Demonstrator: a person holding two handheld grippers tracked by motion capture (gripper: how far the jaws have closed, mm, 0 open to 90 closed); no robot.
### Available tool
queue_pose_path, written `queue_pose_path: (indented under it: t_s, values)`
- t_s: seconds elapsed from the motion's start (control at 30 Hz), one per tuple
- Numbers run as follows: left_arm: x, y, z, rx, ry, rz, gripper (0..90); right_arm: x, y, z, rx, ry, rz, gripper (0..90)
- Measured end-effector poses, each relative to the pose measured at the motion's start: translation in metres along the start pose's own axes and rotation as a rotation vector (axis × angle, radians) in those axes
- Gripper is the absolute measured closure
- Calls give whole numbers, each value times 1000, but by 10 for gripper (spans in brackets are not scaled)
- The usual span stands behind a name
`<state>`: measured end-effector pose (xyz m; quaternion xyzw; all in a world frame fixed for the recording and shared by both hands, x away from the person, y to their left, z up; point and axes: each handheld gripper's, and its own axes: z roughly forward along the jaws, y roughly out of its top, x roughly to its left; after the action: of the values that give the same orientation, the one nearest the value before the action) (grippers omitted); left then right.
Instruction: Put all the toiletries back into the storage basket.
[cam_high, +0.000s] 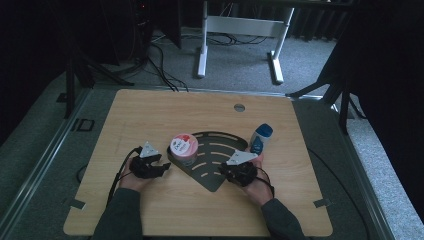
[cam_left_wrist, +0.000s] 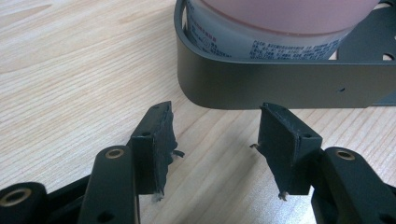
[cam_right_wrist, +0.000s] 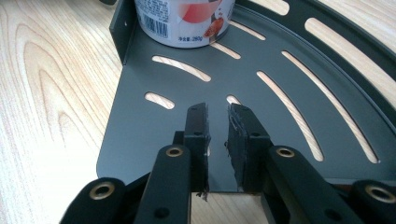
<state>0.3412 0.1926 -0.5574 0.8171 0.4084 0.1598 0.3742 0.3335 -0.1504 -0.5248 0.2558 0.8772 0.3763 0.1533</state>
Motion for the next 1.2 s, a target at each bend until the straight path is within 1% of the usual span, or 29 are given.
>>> queue_pose_path:
  t_s: [0.23, 0.4, 0.7, 0.8, 1.0, 1.2]
  values:
    - [-1, 0, 1, 7, -4, 4, 452, -2, 5, -10, -9, 0, -11, 753]
    - [-1, -1, 3, 15, -5, 6, 453, -5, 11, -18, -17, 14, -8, 739]
    - [-1, -2, 2, 12, -6, 2, 451, -12, 20, -34, -28, 7, -6, 716]
    - [-1, -2, 2, 12, -7, 3, 450, -14, 22, -39, -33, 17, 1, 711]
    - [-1, -2, 2, 12, -6, 4, 446, -16, 25, -47, -20, 7, -12, 687]
    - [-1, -2, 2, 11, -8, 5, 446, -19, 28, -58, -19, 7, -6, 672]
